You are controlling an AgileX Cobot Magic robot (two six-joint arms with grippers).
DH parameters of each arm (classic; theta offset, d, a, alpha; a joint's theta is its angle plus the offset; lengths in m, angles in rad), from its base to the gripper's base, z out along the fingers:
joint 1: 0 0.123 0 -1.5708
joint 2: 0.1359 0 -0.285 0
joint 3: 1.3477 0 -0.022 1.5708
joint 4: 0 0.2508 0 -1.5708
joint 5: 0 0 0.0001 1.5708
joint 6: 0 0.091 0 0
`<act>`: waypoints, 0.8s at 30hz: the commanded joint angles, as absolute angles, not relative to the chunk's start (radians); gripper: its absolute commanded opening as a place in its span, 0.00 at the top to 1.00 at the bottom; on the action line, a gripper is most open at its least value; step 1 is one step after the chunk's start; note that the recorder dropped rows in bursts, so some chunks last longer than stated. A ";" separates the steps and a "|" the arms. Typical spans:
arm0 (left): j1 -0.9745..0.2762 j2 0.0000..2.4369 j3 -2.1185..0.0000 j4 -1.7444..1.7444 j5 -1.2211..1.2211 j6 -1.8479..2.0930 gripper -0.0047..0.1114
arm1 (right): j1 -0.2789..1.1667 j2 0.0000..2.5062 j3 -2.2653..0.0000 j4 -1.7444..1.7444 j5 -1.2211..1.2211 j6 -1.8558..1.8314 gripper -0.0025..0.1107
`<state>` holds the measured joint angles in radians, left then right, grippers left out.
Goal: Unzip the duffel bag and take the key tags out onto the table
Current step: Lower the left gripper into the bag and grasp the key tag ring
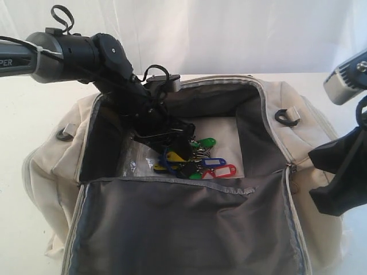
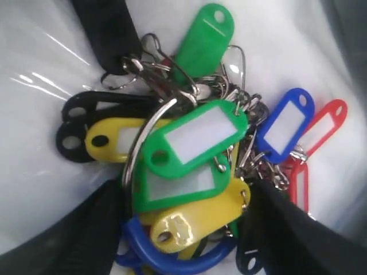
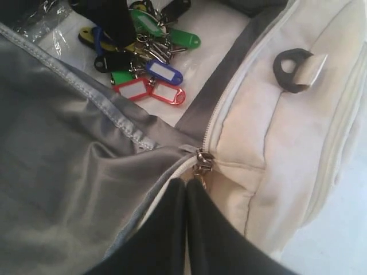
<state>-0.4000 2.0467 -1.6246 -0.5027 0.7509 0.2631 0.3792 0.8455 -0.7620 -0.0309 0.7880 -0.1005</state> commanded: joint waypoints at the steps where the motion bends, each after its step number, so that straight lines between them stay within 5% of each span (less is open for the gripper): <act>1: -0.390 2.048 -1.628 -0.611 0.808 0.345 0.42 | 0.384 0.841 -0.756 -0.034 0.771 -0.101 0.98; 17: -0.392 2.104 -1.628 -0.795 0.823 0.484 0.46 | 0.384 0.841 -0.756 -0.031 0.764 -0.101 0.98; 20: -0.392 2.104 -1.628 -0.822 0.815 0.521 0.55 | 0.384 0.841 -0.756 -0.031 0.764 -0.101 0.98; 24: -0.392 2.104 -1.628 -0.820 0.813 0.523 0.83 | 0.384 0.841 -0.756 -0.031 0.762 -0.101 0.98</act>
